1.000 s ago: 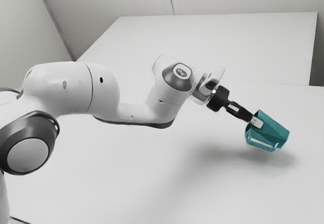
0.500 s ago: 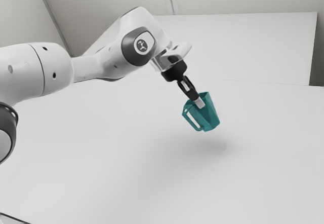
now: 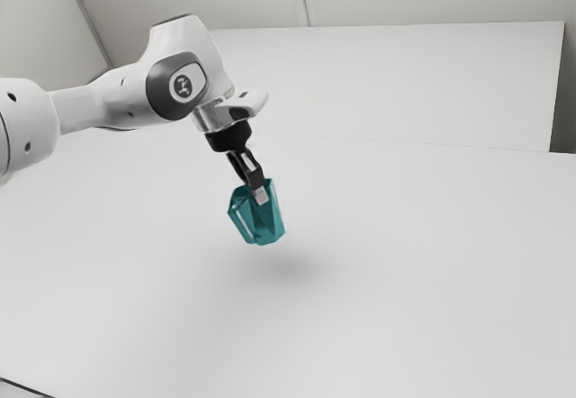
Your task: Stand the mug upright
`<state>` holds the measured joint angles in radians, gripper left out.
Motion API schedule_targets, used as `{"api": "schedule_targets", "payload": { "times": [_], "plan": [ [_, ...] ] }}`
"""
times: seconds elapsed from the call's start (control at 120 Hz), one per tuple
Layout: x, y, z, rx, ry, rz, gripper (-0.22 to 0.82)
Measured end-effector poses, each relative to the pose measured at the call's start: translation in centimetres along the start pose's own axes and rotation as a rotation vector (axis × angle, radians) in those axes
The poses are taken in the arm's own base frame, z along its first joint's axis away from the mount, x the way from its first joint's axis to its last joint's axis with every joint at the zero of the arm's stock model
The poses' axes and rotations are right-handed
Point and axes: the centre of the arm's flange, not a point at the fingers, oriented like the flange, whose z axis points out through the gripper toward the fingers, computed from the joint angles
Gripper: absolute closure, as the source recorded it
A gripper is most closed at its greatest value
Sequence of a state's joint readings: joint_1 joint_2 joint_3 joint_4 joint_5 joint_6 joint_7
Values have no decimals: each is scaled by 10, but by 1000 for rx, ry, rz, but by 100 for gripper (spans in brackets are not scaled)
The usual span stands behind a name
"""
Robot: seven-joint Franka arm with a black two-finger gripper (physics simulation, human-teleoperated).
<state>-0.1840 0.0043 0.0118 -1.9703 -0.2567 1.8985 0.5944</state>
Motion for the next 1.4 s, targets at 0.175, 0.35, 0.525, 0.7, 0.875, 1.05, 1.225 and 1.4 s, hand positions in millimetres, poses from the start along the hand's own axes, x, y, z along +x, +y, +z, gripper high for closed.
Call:
{"api": "schedule_targets", "payload": {
  "times": [0.175,0.35,0.525,0.7,0.875,1.05,1.225,1.4],
  "plan": [
    [-40,-18,0,66,-58,-90,79],
    [-61,-9,13,137,-116,-123,79],
    [-78,0,30,217,-117,-146,79],
    [-78,-1,39,308,-75,-150,79],
    [-74,-4,43,383,-31,-155,79],
    [-72,-7,52,416,-7,-173,79],
    [-68,-11,63,421,5,-200,79],
    [-66,-15,75,415,0,-224,79]
  ]
}}
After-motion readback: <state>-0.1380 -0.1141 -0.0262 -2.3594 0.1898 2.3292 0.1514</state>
